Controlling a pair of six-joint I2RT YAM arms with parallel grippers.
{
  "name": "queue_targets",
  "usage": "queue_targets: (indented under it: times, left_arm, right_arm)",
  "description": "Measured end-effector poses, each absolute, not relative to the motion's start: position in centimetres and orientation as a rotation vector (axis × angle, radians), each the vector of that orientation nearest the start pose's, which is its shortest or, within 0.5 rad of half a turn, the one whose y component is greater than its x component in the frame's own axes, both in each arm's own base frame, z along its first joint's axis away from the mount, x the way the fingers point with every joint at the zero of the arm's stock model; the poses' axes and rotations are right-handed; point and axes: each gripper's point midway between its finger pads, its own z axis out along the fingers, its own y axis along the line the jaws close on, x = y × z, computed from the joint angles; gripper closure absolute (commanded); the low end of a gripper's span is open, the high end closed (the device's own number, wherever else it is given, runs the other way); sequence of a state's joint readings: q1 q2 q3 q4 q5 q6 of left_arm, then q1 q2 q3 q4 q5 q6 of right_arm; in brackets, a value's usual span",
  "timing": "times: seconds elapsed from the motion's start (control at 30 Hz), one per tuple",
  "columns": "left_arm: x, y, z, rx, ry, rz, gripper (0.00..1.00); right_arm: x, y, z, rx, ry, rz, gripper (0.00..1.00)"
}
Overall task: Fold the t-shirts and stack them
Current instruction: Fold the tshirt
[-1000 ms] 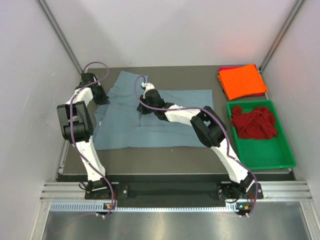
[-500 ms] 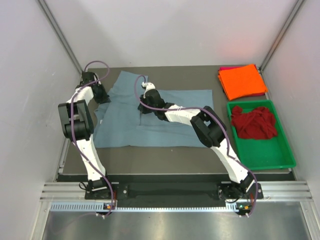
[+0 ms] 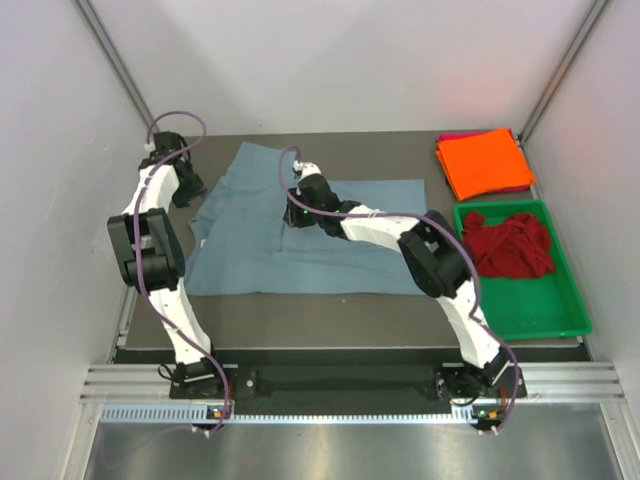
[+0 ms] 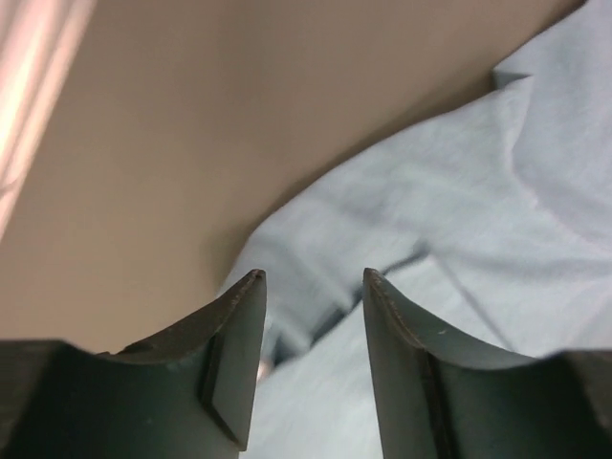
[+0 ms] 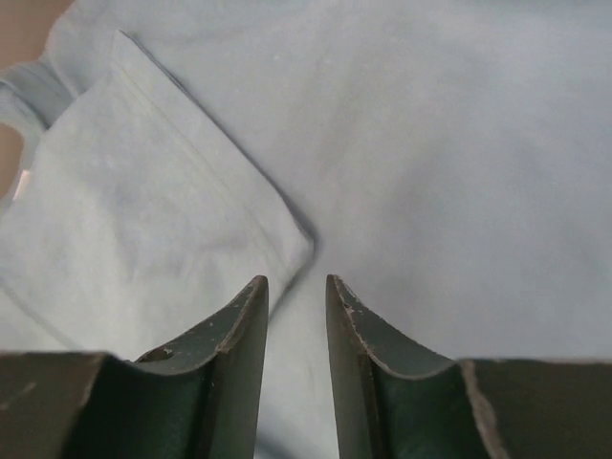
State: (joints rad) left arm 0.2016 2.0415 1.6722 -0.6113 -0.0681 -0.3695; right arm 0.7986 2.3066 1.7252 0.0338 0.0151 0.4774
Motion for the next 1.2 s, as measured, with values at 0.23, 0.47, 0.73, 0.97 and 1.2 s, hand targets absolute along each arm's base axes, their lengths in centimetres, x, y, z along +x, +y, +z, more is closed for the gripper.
queue_targets:
  times: [0.23, 0.47, 0.73, 0.97, 1.2]
  left_arm:
    - [42.6, 10.2, 12.7, -0.876, 2.419, 0.079, 0.83]
    - [34.7, 5.9, 8.1, -1.03, 2.568, -0.118, 1.0]
    - [29.5, 3.8, 2.0, -1.263, 2.718, -0.099, 1.0]
    - [29.4, 5.1, 1.8, -1.28, 2.687, 0.073, 1.0]
    - [29.4, 6.5, 1.9, -1.258, 2.674, 0.214, 1.0]
  right_arm:
    - [41.3, 39.3, 14.0, -0.228, 2.156, 0.75, 0.71]
    - [39.9, 32.2, 14.0, -0.137, 2.208, 0.754, 0.78]
    - [33.9, 29.2, 7.8, -0.165, 2.421, 0.727, 0.79]
    - [32.4, 27.7, 8.6, -0.168, 2.422, 0.724, 0.8]
    - [31.8, 25.8, 8.6, -0.139, 2.427, 0.659, 0.8]
